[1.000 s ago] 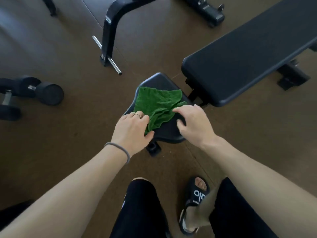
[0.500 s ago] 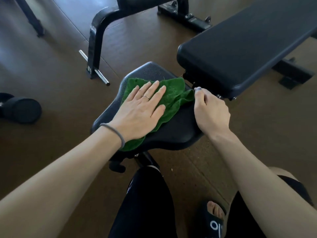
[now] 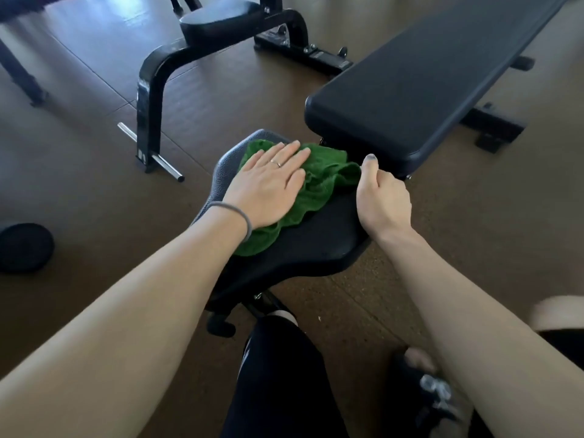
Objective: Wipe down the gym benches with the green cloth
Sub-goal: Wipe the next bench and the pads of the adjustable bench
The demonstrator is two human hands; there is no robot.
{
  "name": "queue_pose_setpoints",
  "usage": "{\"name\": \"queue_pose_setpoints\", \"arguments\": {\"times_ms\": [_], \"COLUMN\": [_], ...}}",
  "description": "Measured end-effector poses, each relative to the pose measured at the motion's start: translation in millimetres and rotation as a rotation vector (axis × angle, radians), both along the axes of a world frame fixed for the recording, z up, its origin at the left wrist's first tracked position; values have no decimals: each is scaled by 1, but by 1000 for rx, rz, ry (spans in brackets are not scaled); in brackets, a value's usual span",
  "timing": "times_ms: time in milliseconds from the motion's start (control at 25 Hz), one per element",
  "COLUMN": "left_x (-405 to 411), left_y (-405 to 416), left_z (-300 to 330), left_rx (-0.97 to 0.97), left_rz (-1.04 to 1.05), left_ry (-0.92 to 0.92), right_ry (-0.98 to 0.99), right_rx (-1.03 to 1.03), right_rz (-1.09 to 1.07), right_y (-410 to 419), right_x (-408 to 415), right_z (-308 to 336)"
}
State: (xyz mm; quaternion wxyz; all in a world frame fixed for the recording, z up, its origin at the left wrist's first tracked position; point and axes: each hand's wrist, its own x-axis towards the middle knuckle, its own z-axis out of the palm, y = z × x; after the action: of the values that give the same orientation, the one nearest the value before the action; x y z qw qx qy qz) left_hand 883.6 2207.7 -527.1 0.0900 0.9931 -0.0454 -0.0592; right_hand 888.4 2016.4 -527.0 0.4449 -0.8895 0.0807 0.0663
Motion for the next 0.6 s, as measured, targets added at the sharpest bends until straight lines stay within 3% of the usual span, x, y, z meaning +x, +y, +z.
{"name": "queue_pose_setpoints", "arguments": {"times_ms": [120, 280, 400, 600], "left_x": [13, -37, -22, 50], "left_y": [-7, -25, -14, 9], "left_z": [-1, 0, 3, -4], "left_rx": [8, 44, -4, -1], "left_rz": [70, -59, -112, 120], "left_ry": [9, -32, -27, -34], "right_ry": [-15, -34, -27, -45], "right_rx": [30, 77, 96, 154], "right_rz": [-16, -30, -58, -69], "right_y": [-2, -3, -5, -4], "right_x": [0, 0, -1, 1], "right_z": [-3, -6, -7, -10]}}
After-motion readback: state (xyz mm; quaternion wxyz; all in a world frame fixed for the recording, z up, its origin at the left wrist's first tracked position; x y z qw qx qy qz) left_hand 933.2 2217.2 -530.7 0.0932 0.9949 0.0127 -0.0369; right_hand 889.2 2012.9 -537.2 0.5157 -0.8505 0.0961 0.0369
